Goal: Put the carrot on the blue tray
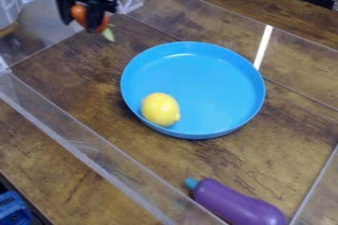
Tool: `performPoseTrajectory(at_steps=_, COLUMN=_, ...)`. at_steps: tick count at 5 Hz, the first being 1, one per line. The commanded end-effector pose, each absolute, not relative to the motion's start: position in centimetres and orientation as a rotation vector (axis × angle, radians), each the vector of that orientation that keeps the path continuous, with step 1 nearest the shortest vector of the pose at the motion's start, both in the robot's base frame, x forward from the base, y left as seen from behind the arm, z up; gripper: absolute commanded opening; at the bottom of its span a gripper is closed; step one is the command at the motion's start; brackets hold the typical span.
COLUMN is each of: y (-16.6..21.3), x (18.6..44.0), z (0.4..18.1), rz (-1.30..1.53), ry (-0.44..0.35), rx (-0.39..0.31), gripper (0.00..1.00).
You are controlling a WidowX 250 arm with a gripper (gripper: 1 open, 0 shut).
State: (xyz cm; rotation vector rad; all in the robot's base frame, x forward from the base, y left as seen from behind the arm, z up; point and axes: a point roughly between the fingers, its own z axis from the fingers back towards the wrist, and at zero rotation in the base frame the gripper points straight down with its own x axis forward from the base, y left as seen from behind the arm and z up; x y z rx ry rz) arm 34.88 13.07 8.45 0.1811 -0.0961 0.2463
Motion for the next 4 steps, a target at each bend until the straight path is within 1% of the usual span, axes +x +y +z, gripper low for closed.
performPoseTrajectory(at_steps=1, y=12.0, x=36.3, z=13.4, rz=0.197, ry=-0.222, rx=0.183, gripper=0.00)
performPoseTrajectory(at_steps=4, y=8.0, x=34.5, z=12.7, rz=0.064, ry=-0.228, rx=0.141, gripper=0.00)
